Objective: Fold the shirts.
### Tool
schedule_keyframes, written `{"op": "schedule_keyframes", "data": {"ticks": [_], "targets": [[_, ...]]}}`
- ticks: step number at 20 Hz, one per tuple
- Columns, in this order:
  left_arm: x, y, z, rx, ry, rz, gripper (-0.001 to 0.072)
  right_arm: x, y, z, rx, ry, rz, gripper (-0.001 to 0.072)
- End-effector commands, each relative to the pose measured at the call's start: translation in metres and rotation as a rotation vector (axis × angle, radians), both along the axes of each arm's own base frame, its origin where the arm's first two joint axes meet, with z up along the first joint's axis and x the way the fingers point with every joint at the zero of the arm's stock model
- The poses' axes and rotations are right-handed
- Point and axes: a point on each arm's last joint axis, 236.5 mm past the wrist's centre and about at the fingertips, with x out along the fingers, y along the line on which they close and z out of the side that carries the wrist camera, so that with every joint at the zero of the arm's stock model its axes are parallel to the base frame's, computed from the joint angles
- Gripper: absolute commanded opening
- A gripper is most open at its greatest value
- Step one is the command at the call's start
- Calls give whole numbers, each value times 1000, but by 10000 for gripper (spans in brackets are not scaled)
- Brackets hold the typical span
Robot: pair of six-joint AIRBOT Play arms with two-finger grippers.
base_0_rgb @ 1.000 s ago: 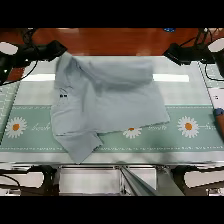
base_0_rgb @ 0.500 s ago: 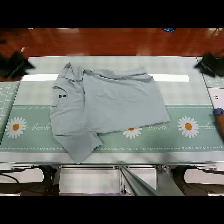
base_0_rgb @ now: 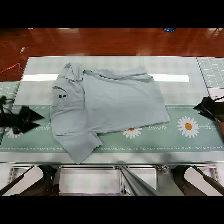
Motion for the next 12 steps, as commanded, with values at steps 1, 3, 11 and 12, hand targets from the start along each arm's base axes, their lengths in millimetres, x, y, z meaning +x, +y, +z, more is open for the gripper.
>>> {"op": "schedule_keyframes", "data": {"ticks": [1, 3, 11, 12], "targets": [[-36, -24, -23, -98, 33, 39, 509, 2, 19, 10, 55, -97, 7, 404], [-46, -25, -31, -83, 66, 29, 509, 4, 25, 10, 63, -101, 24, 403], [-32, -45, -61, -100, 89, 27, 509, 7, 51, 9, 58, -91, 124, 406], [-26, -50, -63, -101, 79, 27, 508, 7, 50, 9, 58, -92, 123, 406]]}}
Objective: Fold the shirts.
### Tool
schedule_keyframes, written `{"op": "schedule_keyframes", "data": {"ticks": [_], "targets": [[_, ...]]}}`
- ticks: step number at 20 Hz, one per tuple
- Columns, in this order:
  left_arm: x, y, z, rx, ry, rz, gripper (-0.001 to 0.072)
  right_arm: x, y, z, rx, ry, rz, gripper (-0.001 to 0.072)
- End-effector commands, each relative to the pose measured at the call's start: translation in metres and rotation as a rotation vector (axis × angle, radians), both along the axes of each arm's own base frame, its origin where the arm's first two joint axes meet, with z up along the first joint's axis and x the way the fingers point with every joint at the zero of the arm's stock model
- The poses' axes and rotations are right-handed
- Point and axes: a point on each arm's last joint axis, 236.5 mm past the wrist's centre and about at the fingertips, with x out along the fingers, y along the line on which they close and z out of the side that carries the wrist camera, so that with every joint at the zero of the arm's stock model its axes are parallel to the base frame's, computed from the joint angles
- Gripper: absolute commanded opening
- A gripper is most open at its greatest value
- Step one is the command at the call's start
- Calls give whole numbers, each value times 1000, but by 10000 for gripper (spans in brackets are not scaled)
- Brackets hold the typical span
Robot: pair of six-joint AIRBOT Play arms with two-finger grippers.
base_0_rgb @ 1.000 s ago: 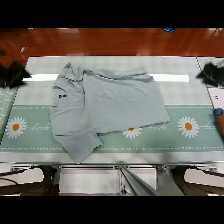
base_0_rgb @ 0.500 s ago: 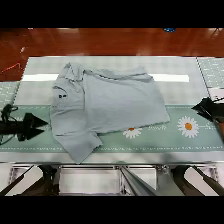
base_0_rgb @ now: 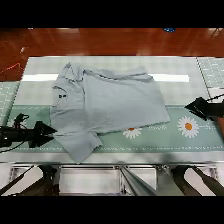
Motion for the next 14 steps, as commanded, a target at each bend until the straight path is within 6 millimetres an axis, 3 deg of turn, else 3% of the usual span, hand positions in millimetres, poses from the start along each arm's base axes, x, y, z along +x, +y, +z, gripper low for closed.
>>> {"op": "schedule_keyframes", "data": {"ticks": [1, 2, 3, 4, 6, 7, 10, 14], "targets": [[19, -11, -14, 18, -24, 7, 506, 1, 3, 0, -1, -3, 4, 406], [21, -15, -16, 26, -28, -12, 456, 1, -3, -2, -21, 4, -10, 406], [21, -20, -17, 30, -30, -37, 174, -1, -12, -6, -55, 21, -34, 406], [22, -23, -17, 34, -35, -56, 26, -5, -24, -12, -96, 51, -61, 406], [22, -26, -15, 34, -45, -78, 20, -19, -42, -29, -146, 150, -108, 406], [22, -26, -15, 32, -50, -86, 20, -25, -40, -38, -126, 195, -115, 406], [22, -27, -14, 28, -51, -93, 20, -20, -10, -58, 33, 240, -68, 407], [21, -27, -13, 26, -50, -95, 20, -3, 33, -64, 255, 211, 1, 407]]}}
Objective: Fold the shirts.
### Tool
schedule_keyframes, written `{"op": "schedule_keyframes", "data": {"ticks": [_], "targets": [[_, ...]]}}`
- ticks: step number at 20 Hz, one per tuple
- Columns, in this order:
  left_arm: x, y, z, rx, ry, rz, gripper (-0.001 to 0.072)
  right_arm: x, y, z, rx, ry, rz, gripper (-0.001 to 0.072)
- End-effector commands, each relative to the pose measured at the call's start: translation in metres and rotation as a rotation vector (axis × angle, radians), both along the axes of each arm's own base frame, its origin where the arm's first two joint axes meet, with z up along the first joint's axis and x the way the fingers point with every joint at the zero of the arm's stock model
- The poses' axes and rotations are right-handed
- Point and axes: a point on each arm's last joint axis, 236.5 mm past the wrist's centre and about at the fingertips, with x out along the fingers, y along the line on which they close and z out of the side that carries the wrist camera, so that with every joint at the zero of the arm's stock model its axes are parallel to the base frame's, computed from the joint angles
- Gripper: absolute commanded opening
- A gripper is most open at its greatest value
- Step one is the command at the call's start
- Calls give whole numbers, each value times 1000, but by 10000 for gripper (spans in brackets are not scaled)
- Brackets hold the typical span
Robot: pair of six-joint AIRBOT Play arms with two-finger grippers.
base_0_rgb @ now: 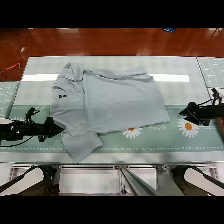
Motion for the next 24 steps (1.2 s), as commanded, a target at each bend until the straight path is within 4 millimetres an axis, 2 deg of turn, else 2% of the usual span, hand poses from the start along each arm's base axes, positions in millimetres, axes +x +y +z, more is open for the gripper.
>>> {"op": "schedule_keyframes", "data": {"ticks": [1, 7, 11, 13, 14, 15, 16, 18, 19, 20, 22, 23, 24], "targets": [[-1, -1, 0, -3, 0, -9, 20, 4, 30, -10, 164, 13, 43, 407], [-1, -1, 0, -2, 0, -9, 20, -8, 42, -29, 226, 86, 94, 407], [-1, -1, 0, -2, 0, -9, 20, 6, 73, -46, 253, 88, 138, 407], [-1, -1, 0, -2, 0, -9, 20, 27, 90, -47, 255, 48, 150, 396], [-1, -1, 0, -3, 0, -9, 20, 39, 97, -43, 245, 19, 165, 271], [0, -1, 1, -1, -3, -9, 20, 49, 104, -37, 236, -11, 193, 80], [4, 2, 3, 3, -13, -10, 20, 59, 112, -26, 234, -48, 240, 28], [23, 7, 23, -3, -68, -28, 20, 77, 126, 7, 242, -106, 327, 28], [40, 7, 46, -26, -143, -49, 20, 92, 128, 33, 230, -167, 363, 28], [65, 6, 78, -59, -243, -55, 20, 109, 126, 64, 209, -240, 383, 28], [116, 8, 159, -100, -475, -17, 20, 144, 120, 150, 133, -437, 403, 28], [139, 10, 213, -104, -625, 4, 20, 157, 114, 201, 68, -552, 409, 28], [153, 12, 264, -90, -761, 8, 20, 163, 109, 249, 2, -653, 411, 28]]}}
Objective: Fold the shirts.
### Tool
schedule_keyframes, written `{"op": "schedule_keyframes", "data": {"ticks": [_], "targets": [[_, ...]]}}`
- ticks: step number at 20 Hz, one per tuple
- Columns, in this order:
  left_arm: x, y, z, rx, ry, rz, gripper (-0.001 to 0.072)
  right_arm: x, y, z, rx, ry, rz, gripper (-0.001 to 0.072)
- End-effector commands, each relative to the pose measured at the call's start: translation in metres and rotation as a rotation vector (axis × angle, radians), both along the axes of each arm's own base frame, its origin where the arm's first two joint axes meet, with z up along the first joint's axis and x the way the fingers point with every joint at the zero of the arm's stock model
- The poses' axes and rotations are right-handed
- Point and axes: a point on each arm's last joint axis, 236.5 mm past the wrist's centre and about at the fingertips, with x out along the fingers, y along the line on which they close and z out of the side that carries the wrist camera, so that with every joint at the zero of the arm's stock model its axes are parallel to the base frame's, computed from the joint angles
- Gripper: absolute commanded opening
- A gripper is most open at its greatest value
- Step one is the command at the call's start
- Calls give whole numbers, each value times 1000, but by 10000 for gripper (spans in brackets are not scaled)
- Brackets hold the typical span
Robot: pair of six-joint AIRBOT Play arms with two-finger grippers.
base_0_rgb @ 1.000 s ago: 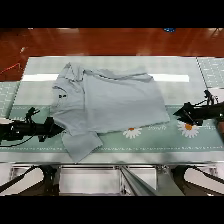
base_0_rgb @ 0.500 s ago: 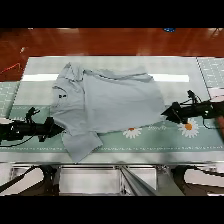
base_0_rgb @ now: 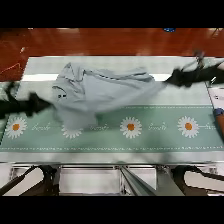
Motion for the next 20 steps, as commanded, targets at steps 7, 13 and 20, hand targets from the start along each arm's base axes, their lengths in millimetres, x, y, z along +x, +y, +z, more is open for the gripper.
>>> {"op": "schedule_keyframes", "data": {"ticks": [7, 13, 20], "targets": [[4, 4, 412, 399, -1027, 142, 19, -84, -20, 357, -351, -839, -126, 28], [-97, -18, 481, 710, -1225, 234, 19, -208, -38, 422, -502, -1029, -311, 28], [-184, 2, 479, 935, -1193, 375, 20, -267, -51, 377, -559, -844, -363, 28]]}}
